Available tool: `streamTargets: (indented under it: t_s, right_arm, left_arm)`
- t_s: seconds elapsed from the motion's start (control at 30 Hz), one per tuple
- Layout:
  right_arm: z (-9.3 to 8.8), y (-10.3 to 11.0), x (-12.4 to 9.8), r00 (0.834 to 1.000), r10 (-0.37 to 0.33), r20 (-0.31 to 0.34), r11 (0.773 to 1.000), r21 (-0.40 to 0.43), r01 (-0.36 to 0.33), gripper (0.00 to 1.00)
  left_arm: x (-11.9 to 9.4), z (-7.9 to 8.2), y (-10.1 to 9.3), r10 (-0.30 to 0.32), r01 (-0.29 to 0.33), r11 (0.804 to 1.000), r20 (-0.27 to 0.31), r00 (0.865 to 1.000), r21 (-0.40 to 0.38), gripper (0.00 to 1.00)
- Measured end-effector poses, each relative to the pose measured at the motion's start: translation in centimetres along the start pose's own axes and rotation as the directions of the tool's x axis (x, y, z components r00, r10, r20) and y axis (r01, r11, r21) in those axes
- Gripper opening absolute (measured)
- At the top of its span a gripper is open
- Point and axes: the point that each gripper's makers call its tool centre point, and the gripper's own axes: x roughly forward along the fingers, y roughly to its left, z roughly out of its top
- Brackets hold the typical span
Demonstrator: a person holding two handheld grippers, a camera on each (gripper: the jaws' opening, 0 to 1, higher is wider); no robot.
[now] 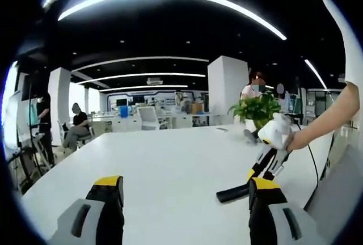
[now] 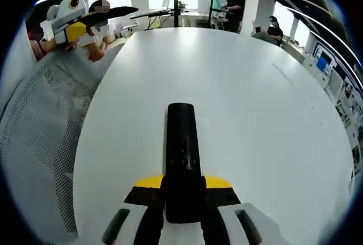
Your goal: Press the specified remote control buttons in sequence, fully releasing each button before pressing the next.
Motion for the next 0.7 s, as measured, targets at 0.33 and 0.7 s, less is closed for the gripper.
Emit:
streamTargets:
  t_s: [0.33,0.7]
  right_arm:
    - [0.0,-1.7,0.0,1.000,-0.001,-0.016,1.000,-0.001,0.001,0.22]
    - [-0.4,-4.5,-0.4,0.998,-0.010,-0.067,1.000,-0.001,0.010,0.22]
  left_arm:
    - [0.0,0.0,-0.1,-0.007,0.007,1.000,0.001,1.000,0.001,0.93]
    - [-0.1,0.0,-0.1,-0.007,0.007,1.000,0.003,1.000,0.004,0.92]
